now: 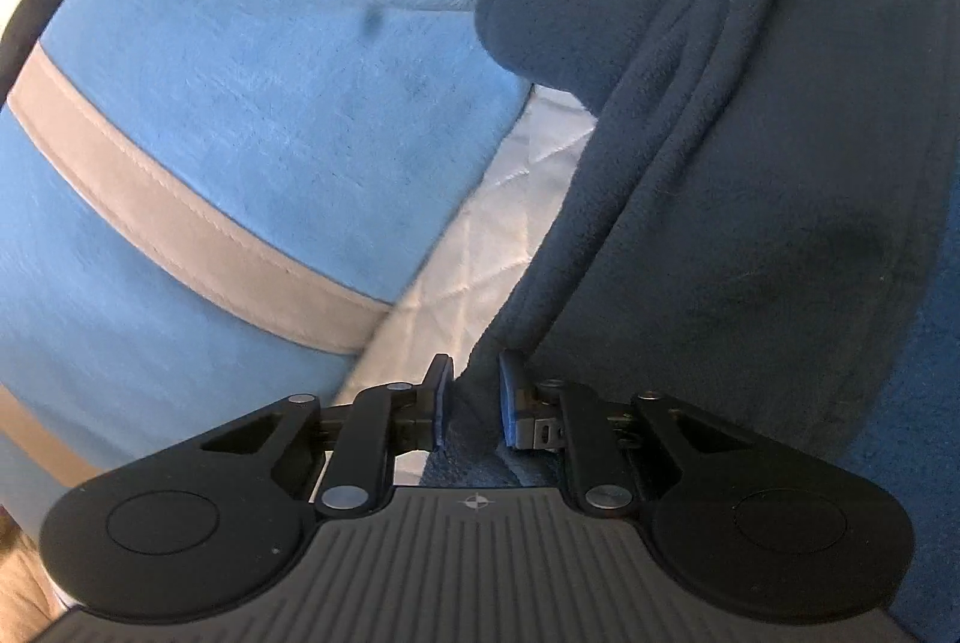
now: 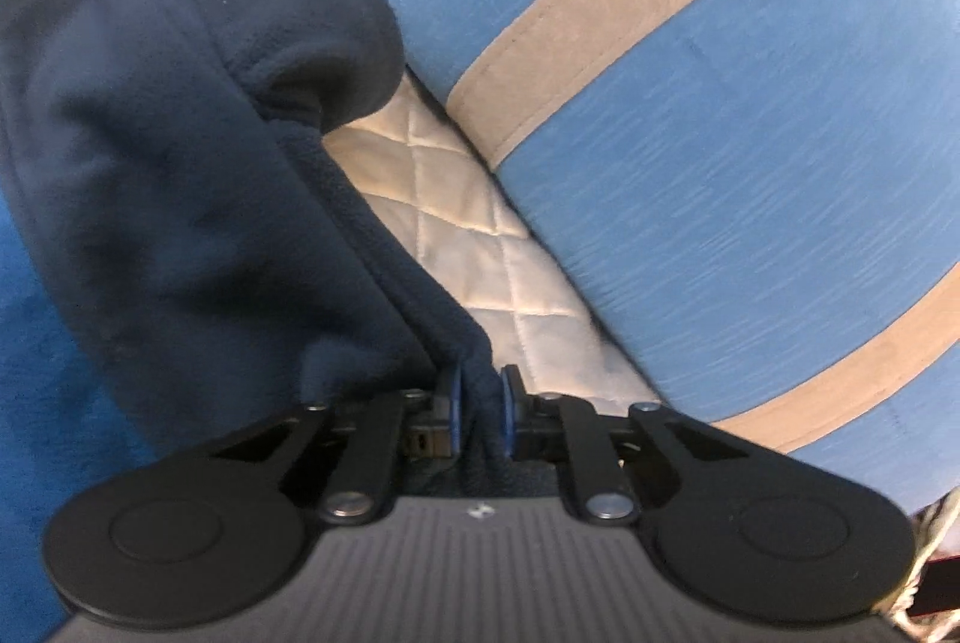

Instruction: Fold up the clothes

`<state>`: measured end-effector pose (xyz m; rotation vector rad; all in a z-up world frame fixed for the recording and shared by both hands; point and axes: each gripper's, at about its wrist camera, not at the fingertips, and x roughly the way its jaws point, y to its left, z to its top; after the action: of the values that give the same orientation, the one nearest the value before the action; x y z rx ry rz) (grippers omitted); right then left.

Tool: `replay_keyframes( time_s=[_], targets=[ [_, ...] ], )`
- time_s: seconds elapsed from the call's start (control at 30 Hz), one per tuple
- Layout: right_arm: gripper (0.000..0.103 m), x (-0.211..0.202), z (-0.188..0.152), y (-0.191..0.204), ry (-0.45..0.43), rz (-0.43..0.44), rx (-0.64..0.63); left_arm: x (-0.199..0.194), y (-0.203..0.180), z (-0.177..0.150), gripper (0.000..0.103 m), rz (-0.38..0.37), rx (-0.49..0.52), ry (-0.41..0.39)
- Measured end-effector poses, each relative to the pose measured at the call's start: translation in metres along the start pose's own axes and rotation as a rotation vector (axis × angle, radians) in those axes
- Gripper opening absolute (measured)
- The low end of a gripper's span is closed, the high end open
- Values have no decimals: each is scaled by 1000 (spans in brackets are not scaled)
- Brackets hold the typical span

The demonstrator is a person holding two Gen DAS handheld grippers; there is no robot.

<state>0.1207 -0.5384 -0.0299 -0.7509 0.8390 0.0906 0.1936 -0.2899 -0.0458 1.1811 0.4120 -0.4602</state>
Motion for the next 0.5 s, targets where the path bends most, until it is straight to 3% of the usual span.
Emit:
replay_keyframes(
  time_s=[0.43, 0.47, 0.5],
  targets=[
    [12, 14, 11, -9, -29, -106, 11, 35, 26, 15, 15, 9, -121, 27],
    [12, 15, 13, -9, -30, -111, 14, 38, 29, 17, 14, 6, -140, 33],
    [12, 16, 14, -10, -31, -117, 16, 42, 33, 18, 5, 10, -158, 42]
  ],
)
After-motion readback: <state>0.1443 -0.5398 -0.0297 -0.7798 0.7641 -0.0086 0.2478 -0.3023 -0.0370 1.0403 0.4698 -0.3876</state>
